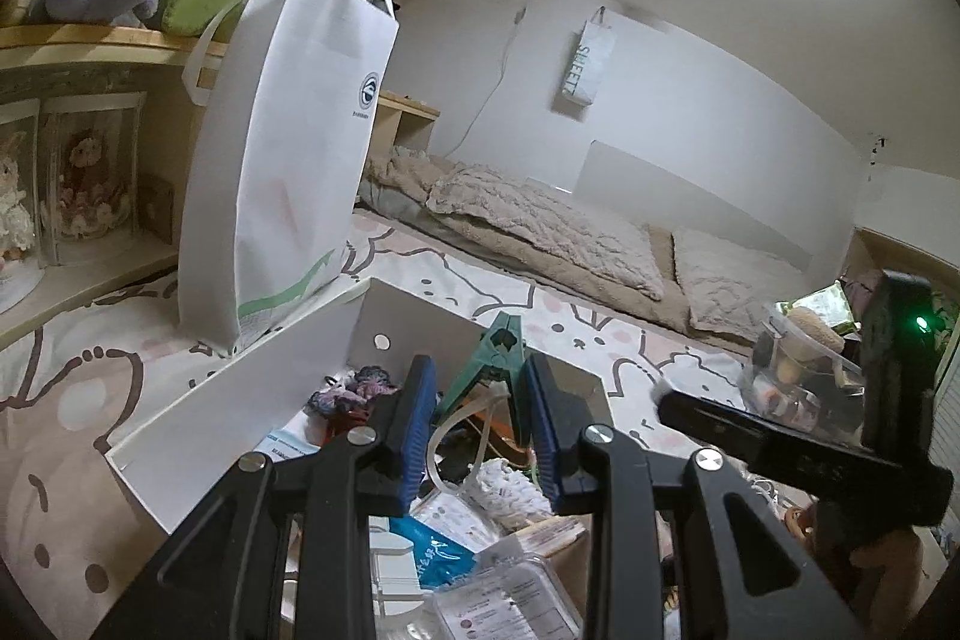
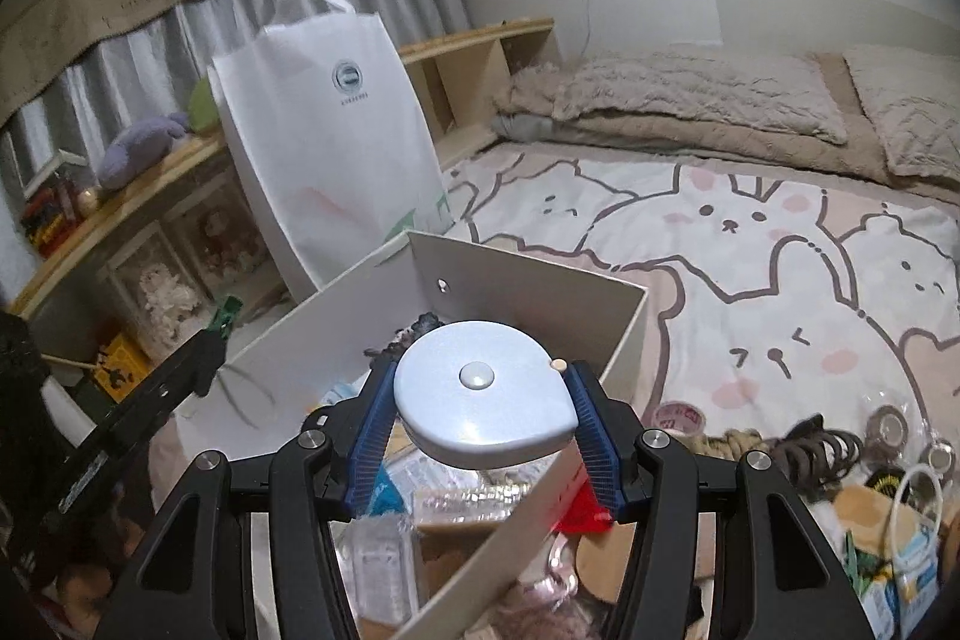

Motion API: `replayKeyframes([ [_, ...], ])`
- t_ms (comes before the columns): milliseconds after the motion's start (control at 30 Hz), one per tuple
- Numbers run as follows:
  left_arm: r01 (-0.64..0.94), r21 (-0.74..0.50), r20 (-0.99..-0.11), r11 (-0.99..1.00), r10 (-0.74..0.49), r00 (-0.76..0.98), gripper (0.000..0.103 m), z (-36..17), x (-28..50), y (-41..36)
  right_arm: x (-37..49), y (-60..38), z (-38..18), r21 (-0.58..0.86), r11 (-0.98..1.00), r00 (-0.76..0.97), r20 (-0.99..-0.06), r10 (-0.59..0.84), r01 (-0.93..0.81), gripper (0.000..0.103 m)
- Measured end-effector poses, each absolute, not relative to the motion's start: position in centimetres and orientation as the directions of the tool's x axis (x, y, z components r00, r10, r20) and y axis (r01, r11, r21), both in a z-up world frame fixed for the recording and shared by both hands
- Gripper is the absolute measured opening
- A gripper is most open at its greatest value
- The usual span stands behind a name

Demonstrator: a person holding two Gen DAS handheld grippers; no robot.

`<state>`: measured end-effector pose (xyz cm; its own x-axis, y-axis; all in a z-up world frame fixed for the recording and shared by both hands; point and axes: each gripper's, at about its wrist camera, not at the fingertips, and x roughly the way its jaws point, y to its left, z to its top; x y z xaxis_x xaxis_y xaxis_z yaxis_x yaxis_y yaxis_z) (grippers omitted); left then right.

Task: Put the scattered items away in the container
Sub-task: 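Carry the tape measure and clothespin over the white box with both tools, then open the right tool to drop the white tape measure into the box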

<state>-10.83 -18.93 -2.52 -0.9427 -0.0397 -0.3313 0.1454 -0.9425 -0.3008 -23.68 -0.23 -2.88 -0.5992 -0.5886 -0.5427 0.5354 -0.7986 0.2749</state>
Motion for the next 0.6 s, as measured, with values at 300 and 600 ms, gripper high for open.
replayKeyframes([
  [300, 0.146, -0.321, -0.37, -0.936, -0.018, -0.929, 0.03, -3.6, -12.4, -20.0, -27.4, -3.6, -4.4, 0.199, -0.824, -0.566, -0.641, -0.518, 0.53, 0.057],
  [600, 0.141, -0.33, -0.4, -0.934, 0.003, -0.917, 0.03, -4.3, -13.9, -20.3, -30.6, -5.8, -6.0, 0.072, -0.841, -0.55, -0.726, -0.413, 0.537, 0.057],
])
